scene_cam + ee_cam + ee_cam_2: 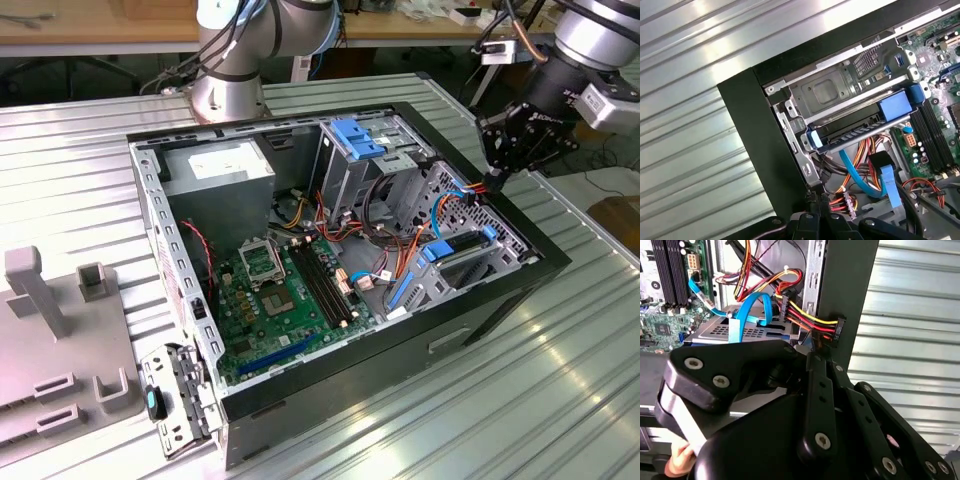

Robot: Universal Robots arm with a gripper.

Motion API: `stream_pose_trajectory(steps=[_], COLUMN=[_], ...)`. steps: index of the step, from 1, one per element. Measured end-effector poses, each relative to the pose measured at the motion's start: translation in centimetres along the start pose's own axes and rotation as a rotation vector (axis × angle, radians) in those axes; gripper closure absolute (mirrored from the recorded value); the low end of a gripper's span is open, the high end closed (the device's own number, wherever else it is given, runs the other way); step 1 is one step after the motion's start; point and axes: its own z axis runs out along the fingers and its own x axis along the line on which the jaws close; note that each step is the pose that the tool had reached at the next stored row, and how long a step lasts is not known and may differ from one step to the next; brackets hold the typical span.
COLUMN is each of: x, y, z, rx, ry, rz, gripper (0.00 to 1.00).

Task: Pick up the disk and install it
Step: 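Insert the first disk wire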

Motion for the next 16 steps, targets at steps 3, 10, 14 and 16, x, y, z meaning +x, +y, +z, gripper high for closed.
stream_pose_trajectory(steps=[3, 10, 14, 16], x=[0.11, 0.26, 0.28, 0.28], y=[-0.1, -0.17, -0.17, -0.17], z=[-0.17, -0.29, -0.28, -0.28], rx=[-0.0029, -0.0028, -0.0023, -0.0003], ry=[0.0018, -0.0009, -0.0015, 0.0039], rz=[-0.006, -0.137, -0.203, -0.212], gripper=[0.89, 0.89, 0.89, 0.89])
